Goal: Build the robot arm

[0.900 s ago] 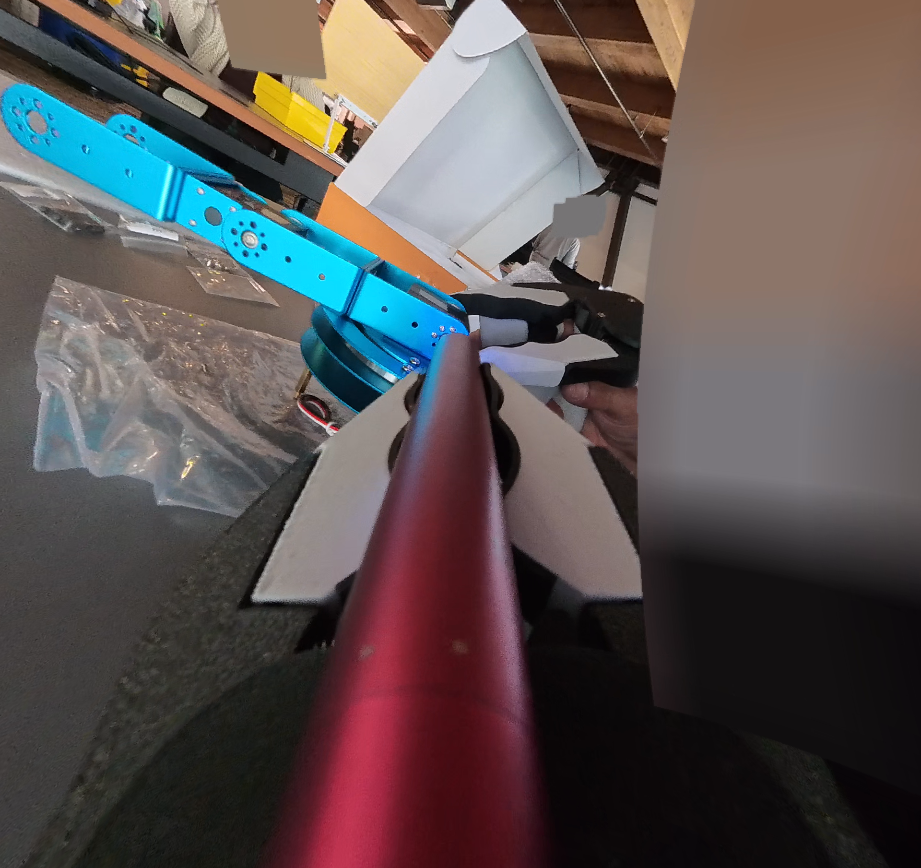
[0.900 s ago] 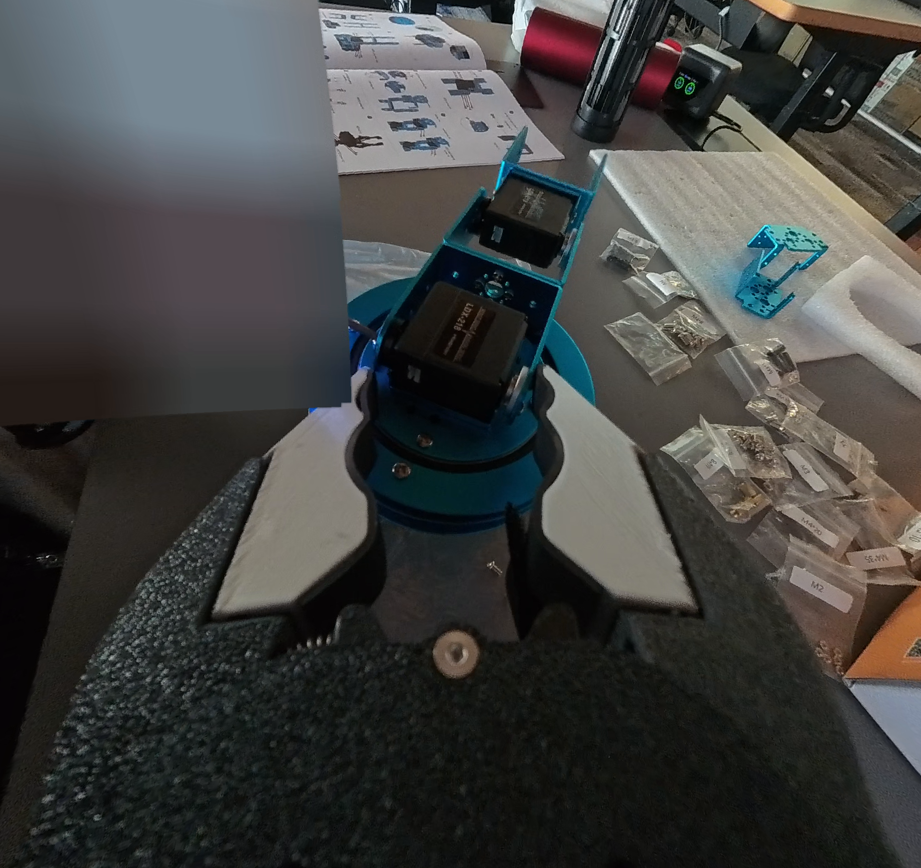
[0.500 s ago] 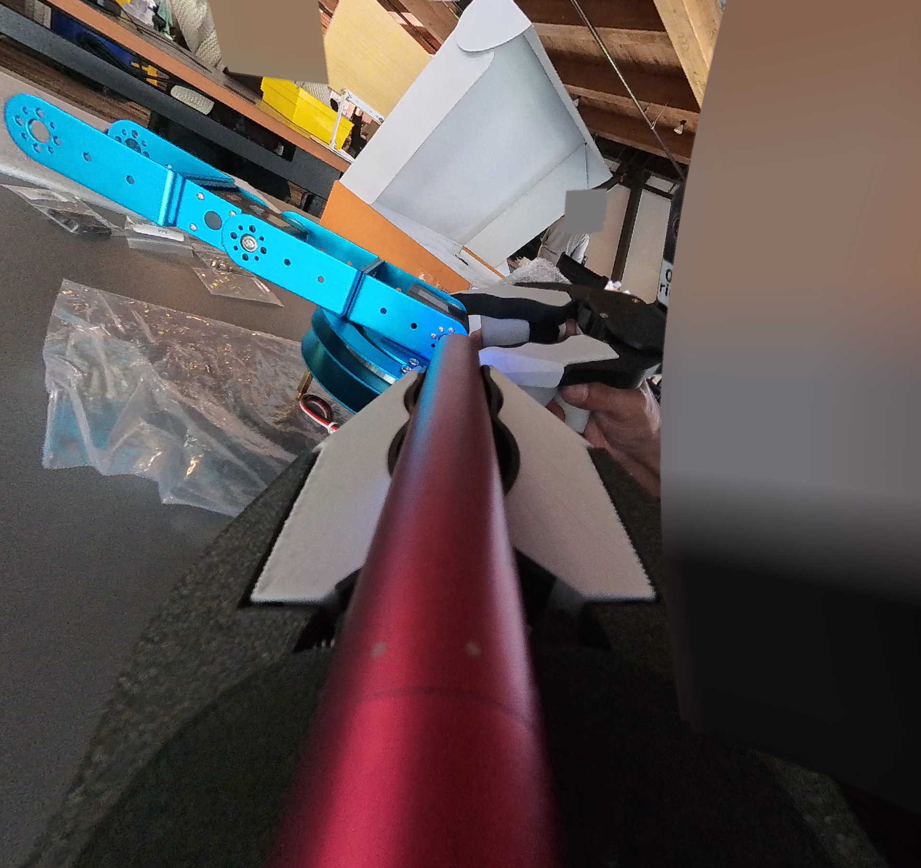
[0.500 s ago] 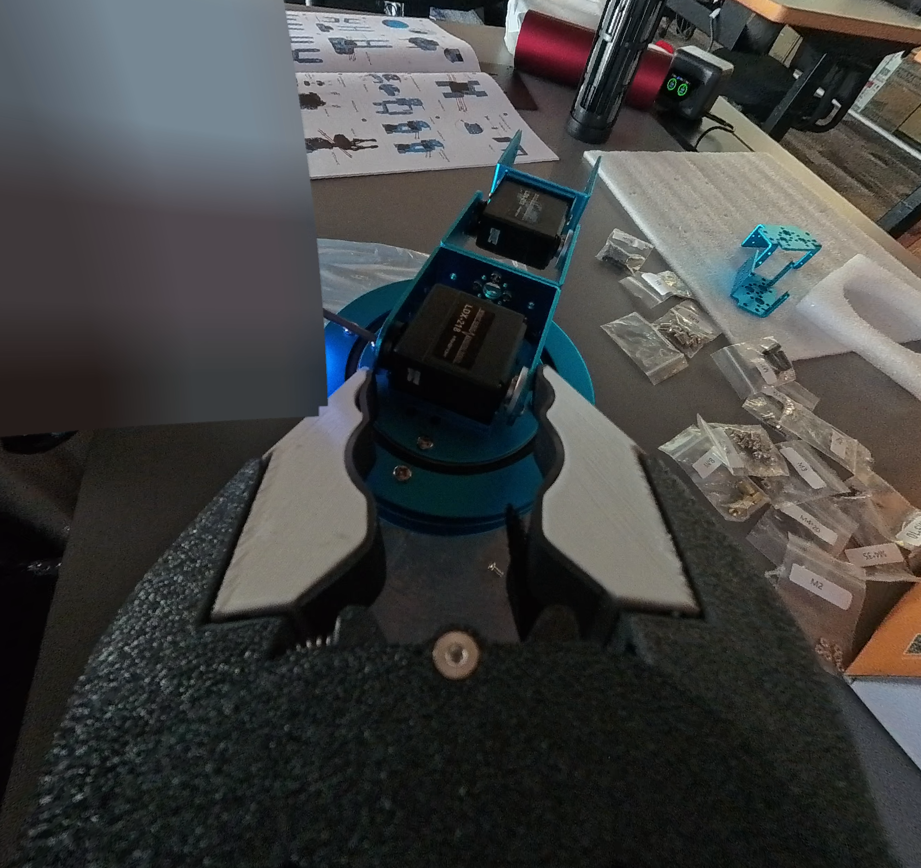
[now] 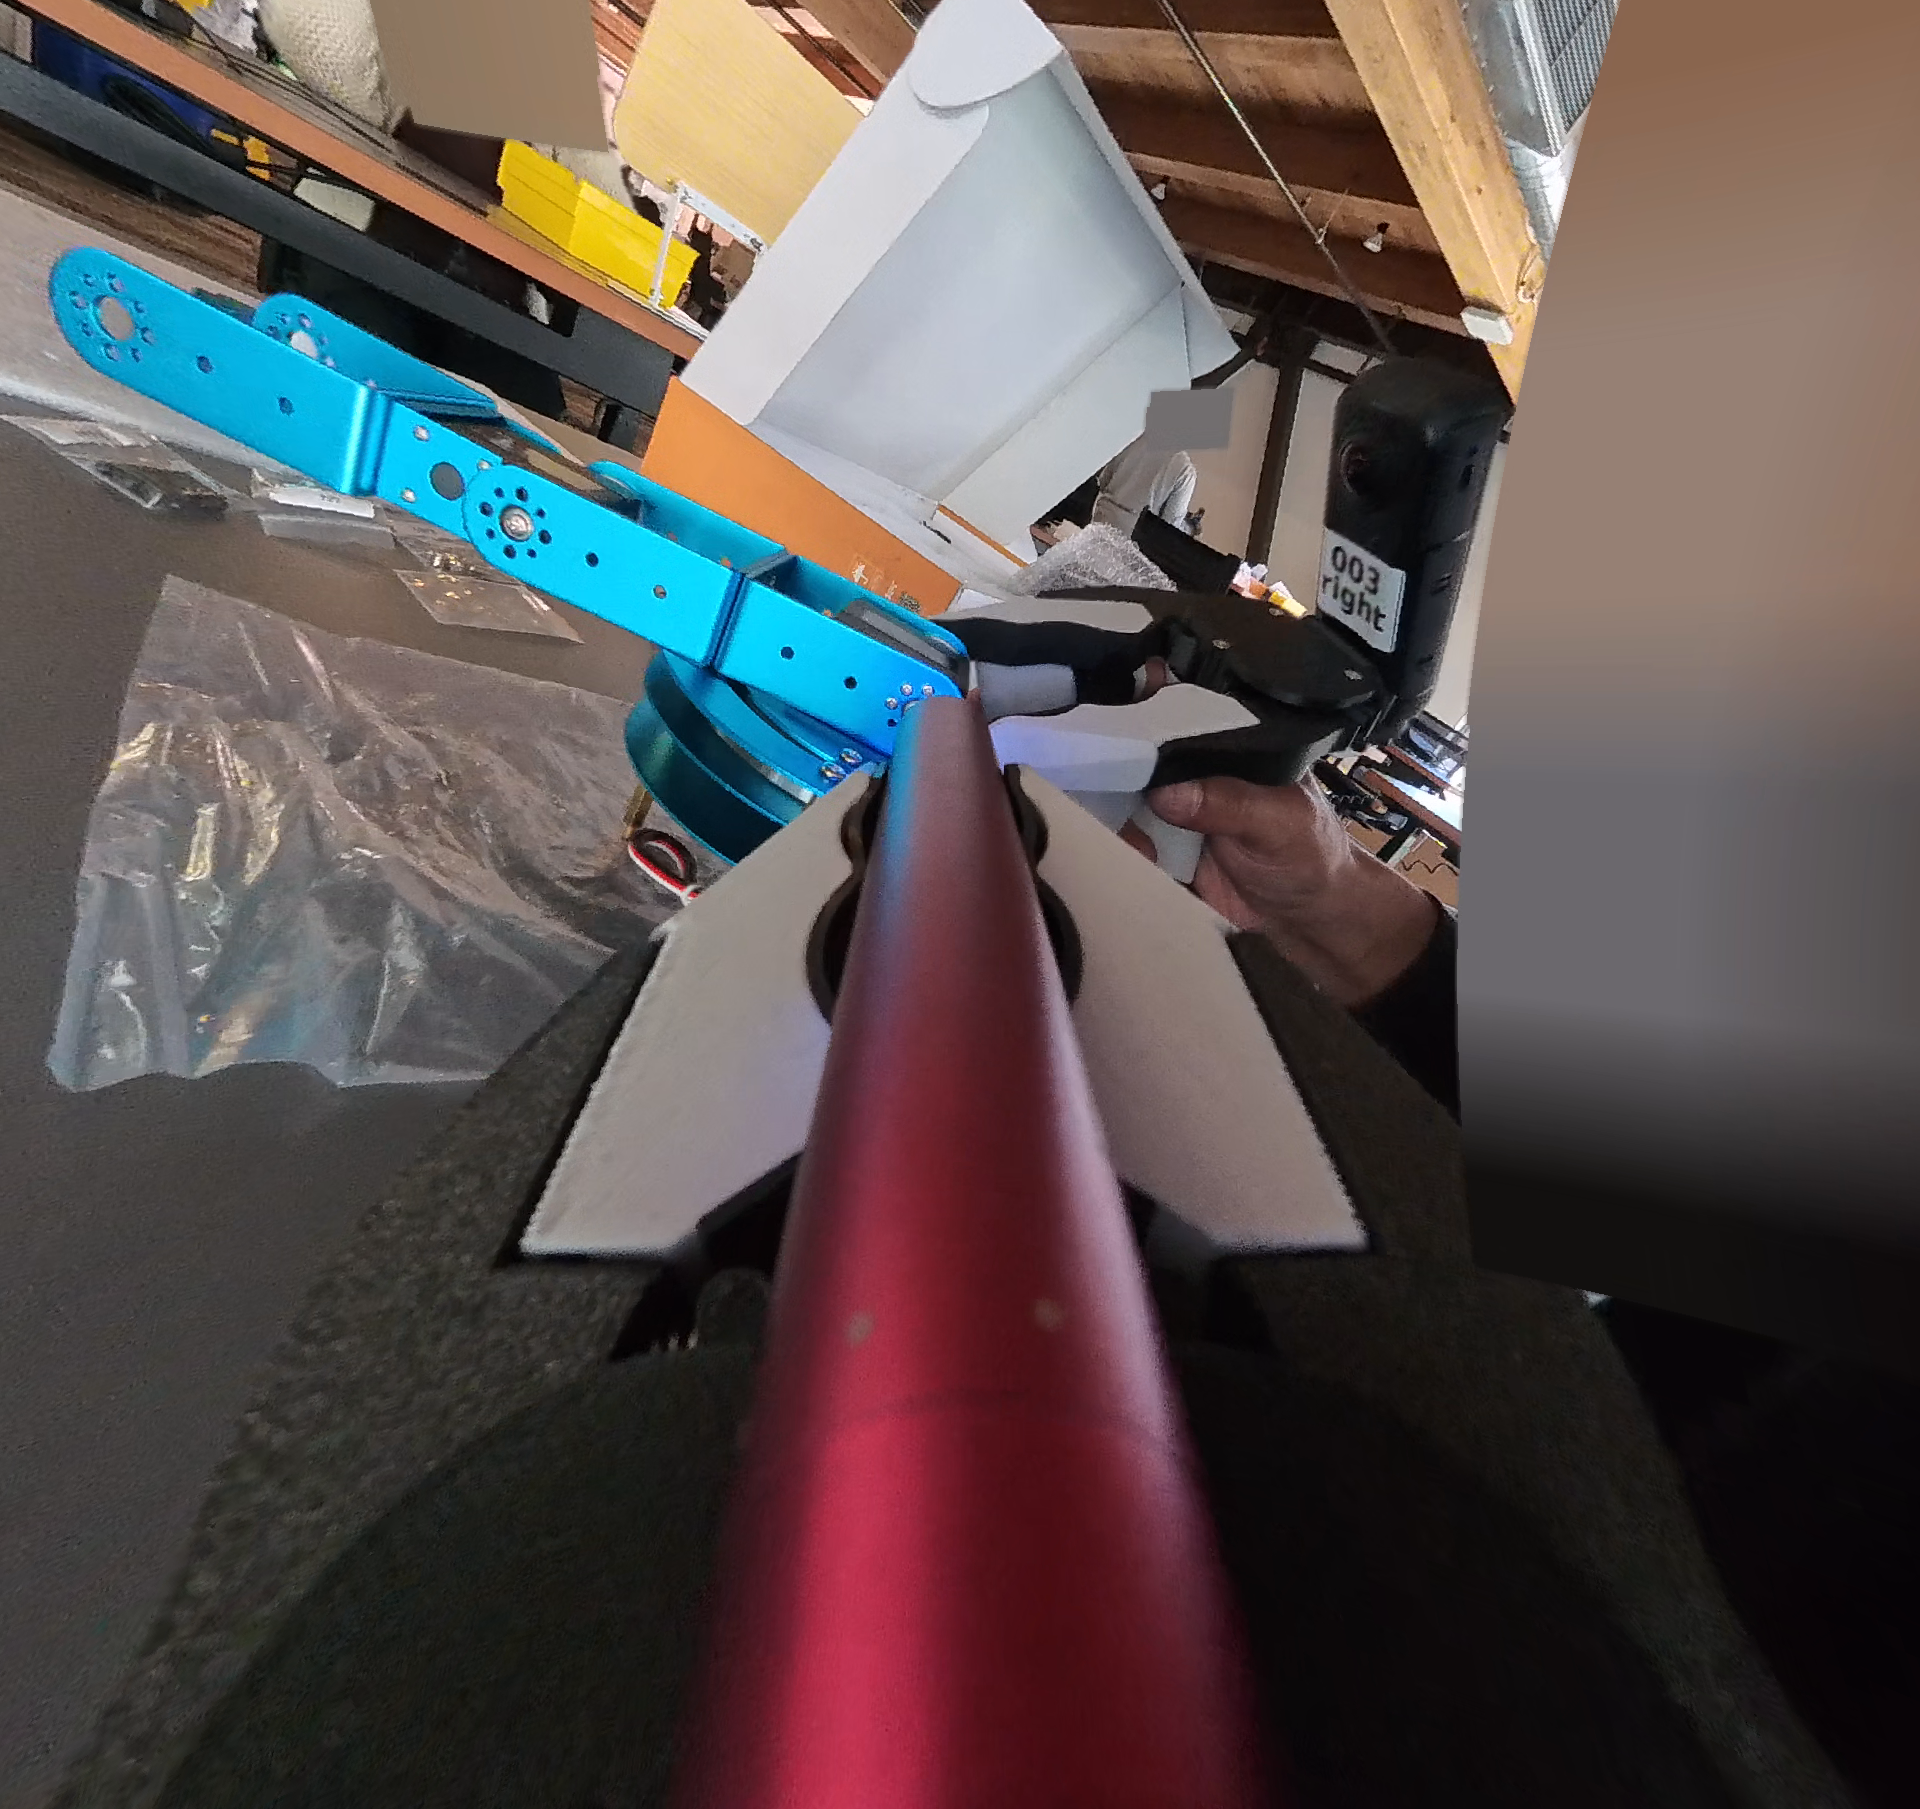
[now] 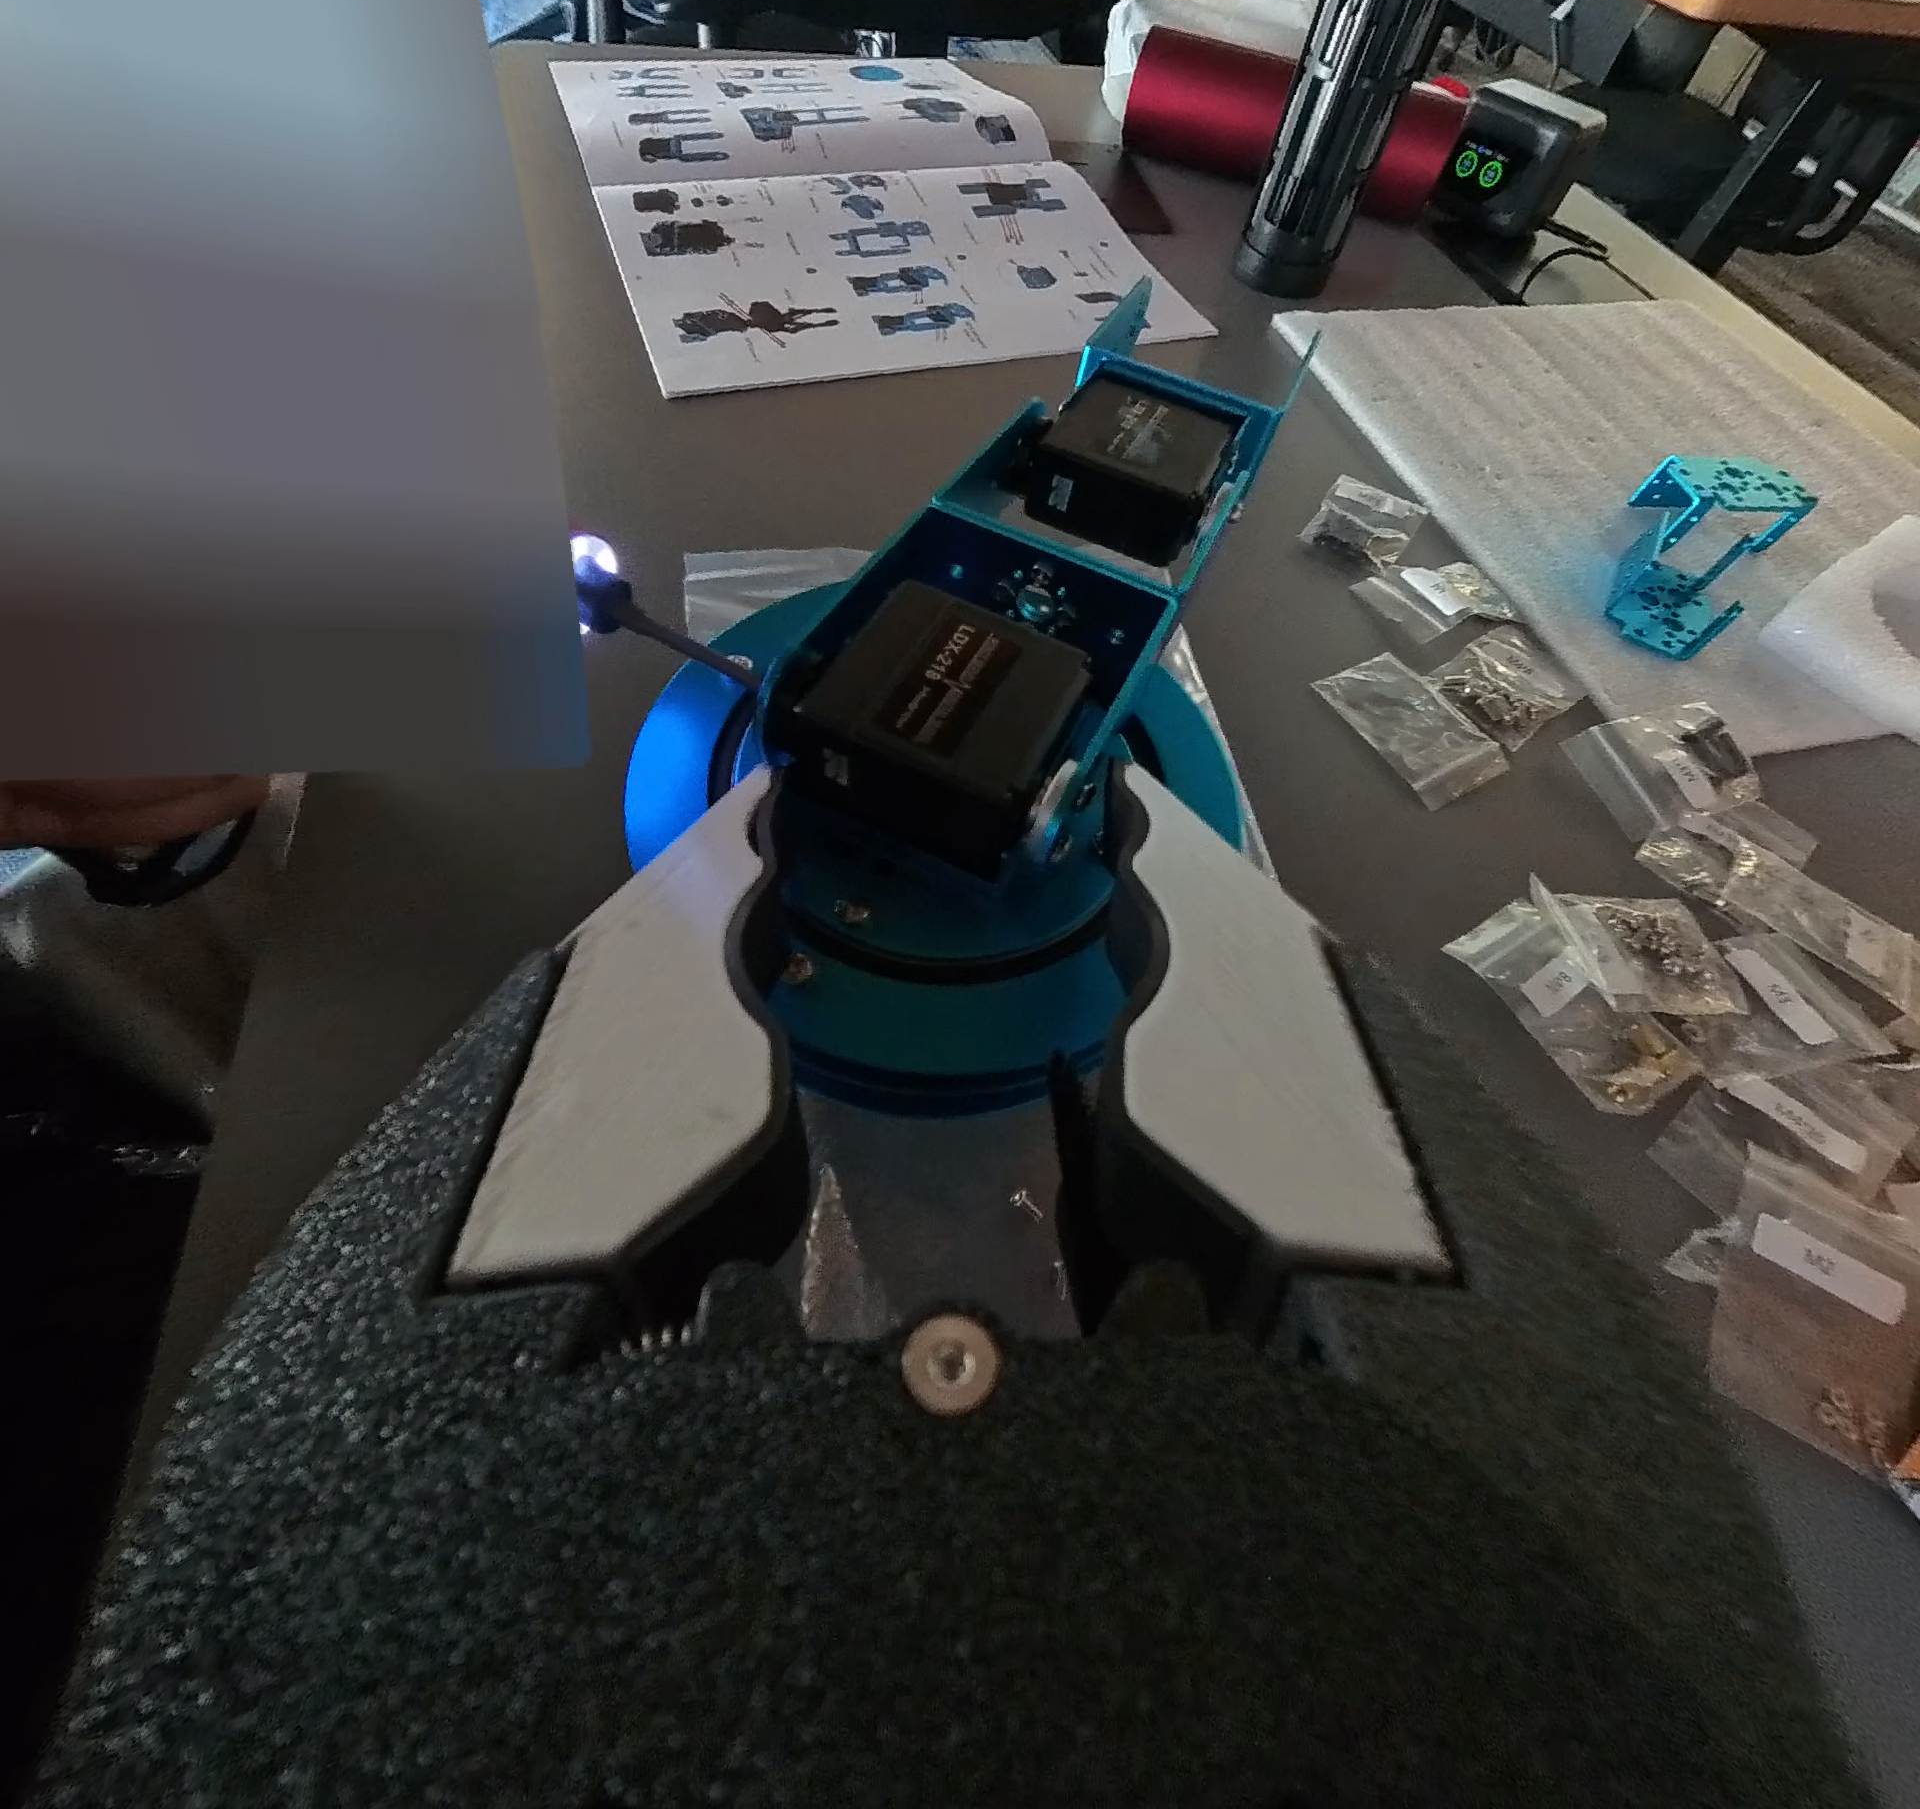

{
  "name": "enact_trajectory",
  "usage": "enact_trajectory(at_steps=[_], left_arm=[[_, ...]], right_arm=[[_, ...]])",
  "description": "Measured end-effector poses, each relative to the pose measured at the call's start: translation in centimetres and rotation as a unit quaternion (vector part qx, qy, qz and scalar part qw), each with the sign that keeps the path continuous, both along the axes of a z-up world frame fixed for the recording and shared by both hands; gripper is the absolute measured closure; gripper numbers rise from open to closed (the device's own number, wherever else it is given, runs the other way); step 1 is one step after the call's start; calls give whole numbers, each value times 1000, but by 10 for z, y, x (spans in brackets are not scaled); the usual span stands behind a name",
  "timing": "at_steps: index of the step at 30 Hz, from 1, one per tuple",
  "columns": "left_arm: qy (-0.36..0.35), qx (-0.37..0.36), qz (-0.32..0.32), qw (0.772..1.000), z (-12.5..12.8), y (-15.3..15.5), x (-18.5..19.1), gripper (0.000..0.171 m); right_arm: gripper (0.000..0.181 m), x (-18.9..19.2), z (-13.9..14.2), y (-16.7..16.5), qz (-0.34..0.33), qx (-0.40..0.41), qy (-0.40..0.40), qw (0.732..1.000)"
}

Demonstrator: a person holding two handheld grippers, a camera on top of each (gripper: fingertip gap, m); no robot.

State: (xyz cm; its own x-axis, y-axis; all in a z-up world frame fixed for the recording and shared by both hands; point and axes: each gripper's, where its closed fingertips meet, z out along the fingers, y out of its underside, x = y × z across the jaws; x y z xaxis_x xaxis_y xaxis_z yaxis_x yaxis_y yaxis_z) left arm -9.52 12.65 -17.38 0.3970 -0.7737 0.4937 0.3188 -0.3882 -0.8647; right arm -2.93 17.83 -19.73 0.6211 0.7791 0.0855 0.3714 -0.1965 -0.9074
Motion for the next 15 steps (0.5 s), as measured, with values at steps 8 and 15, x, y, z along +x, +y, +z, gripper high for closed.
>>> enact_trajectory(at_steps=[8,15], left_arm=[[-8,-7,2,1000,1,4,-11,150],[73,32,21,997,-4,22,-51,151]], right_arm=[[124,2,0,3,-4,0,1,1000],[122,4,0,3,-6,-1,1,1000]])
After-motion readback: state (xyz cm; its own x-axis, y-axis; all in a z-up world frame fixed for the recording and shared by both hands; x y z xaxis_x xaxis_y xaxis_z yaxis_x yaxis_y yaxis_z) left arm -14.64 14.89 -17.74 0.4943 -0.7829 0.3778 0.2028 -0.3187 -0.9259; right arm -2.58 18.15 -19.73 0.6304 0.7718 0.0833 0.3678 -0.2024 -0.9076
